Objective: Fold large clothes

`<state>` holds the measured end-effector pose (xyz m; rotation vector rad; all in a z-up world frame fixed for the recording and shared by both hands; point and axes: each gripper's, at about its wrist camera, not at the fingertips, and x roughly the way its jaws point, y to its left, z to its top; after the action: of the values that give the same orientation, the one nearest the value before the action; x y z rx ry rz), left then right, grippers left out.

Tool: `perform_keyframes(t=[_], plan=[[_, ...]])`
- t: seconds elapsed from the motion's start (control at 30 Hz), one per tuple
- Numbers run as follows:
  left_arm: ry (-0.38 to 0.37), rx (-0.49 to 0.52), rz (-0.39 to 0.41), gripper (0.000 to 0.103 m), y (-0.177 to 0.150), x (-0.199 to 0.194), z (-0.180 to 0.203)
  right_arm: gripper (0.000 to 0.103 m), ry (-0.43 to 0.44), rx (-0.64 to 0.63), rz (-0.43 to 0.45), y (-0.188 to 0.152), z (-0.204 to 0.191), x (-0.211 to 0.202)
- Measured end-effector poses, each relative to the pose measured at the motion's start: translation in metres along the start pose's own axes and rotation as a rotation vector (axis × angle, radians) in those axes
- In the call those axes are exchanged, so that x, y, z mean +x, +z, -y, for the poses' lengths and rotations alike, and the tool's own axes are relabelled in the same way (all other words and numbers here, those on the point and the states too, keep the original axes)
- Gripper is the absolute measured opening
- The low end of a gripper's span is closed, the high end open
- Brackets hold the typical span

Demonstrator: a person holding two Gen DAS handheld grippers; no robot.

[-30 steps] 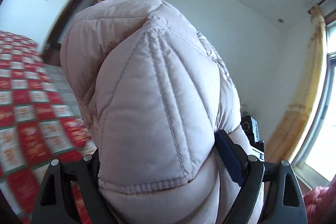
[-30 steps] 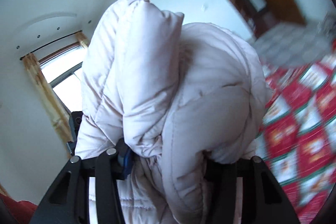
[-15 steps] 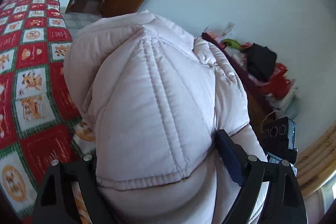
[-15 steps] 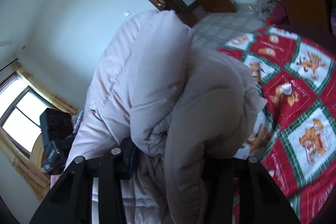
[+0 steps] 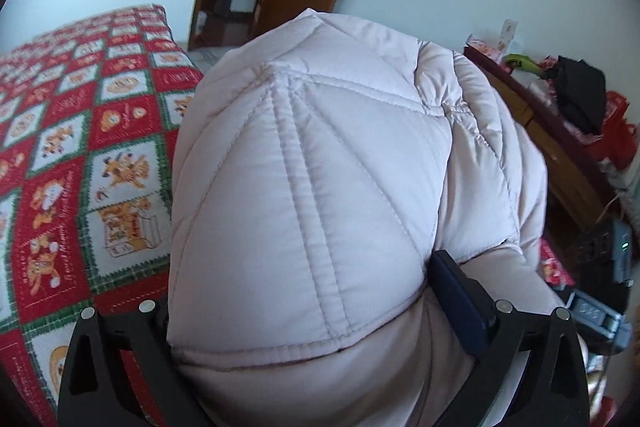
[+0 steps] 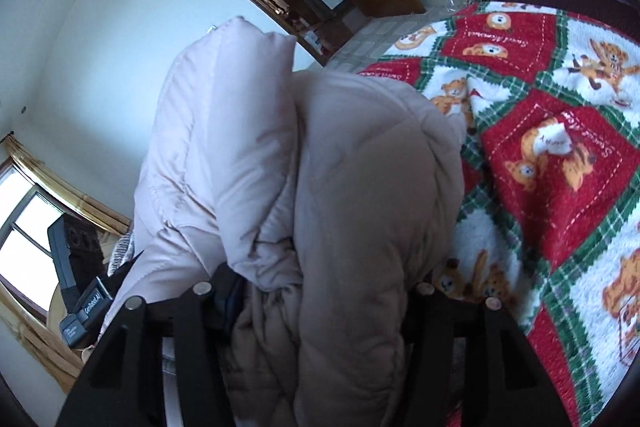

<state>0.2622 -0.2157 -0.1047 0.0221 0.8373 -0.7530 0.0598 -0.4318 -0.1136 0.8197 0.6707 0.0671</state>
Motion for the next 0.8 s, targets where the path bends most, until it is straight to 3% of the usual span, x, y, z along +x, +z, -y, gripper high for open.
perform_keyframes(t=[0.13, 0.27, 0.5, 0.6, 0.8], plan=[[0.085, 0.059, 0.024, 0.102, -0.004, 0.000, 0.004, 0.062, -0.048, 0.008, -0.001, 0.005, 0.004, 0.000], [0.122, 0.079, 0.037, 0.102, -0.003, 0.005, 0.001, 0.065, -0.096, 0.007, -0.001, 0.003, -0.004, -0.006], [0.116, 0.004, -0.007, 0.102, -0.004, 0.006, -0.008, 0.067, -0.172, -0.003, -0.008, 0.007, -0.017, 0.002], [0.099, -0.061, -0.016, 0.102, -0.009, 0.003, -0.014, 0.067, -0.196, -0.046, -0.030, 0.010, -0.022, 0.005], [0.140, -0.108, -0.013, 0.102, -0.006, 0.006, -0.015, 0.068, -0.279, -0.184, -0.049, 0.028, -0.042, 0.024]])
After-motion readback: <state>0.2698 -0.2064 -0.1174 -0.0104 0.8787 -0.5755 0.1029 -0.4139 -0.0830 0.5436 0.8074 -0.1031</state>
